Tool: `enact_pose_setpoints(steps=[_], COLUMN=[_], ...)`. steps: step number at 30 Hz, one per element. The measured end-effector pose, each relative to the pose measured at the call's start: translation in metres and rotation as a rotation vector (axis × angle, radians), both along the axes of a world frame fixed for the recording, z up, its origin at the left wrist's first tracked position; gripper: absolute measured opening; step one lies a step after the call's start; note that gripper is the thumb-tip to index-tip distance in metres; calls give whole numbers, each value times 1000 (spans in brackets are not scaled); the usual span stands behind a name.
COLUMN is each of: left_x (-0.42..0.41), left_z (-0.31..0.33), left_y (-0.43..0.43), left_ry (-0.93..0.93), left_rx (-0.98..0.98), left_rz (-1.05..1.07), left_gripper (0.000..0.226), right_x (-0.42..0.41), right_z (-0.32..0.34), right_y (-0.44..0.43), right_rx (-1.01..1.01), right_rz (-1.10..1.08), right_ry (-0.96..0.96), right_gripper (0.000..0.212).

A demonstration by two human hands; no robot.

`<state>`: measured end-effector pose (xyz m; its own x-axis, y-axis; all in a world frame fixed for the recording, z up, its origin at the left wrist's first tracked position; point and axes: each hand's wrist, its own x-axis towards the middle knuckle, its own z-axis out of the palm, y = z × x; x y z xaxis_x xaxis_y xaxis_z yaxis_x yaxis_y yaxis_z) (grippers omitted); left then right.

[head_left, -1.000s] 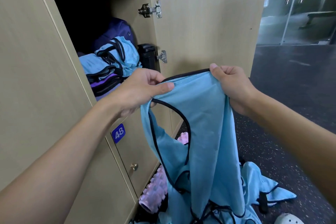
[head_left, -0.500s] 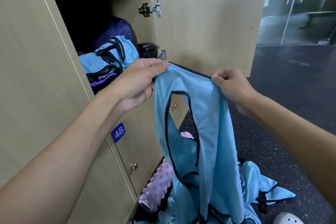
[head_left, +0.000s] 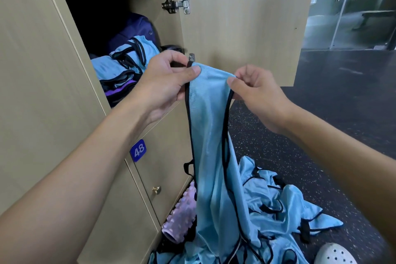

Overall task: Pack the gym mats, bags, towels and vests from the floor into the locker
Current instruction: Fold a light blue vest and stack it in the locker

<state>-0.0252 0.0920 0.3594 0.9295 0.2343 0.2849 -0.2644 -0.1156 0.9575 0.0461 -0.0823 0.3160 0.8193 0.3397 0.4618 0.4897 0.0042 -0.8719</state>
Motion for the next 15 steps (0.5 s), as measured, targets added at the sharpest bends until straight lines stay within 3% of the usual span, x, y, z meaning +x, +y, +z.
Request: enact_pose_setpoints(steps=[5, 8, 11, 15], left_x=[2, 3, 6, 11], left_z=[-3, -5, -5, -6], left_y=[-3, -6, -10, -12], left_ry=[-68, -82, -104, -142], left_rx=[218, 365, 529, 663], left_rz=[52, 116, 192, 236], left_gripper=[18, 19, 5, 14], right_x=[4, 7, 9, 10], right_z=[9, 11, 11, 11], right_y=[2, 0, -1, -2], right_rx=[113, 92, 54, 55], right_rz=[-45, -85, -84, -98], right_ry=[-9, -31, -68, -77], right_gripper=[9, 16, 17, 13])
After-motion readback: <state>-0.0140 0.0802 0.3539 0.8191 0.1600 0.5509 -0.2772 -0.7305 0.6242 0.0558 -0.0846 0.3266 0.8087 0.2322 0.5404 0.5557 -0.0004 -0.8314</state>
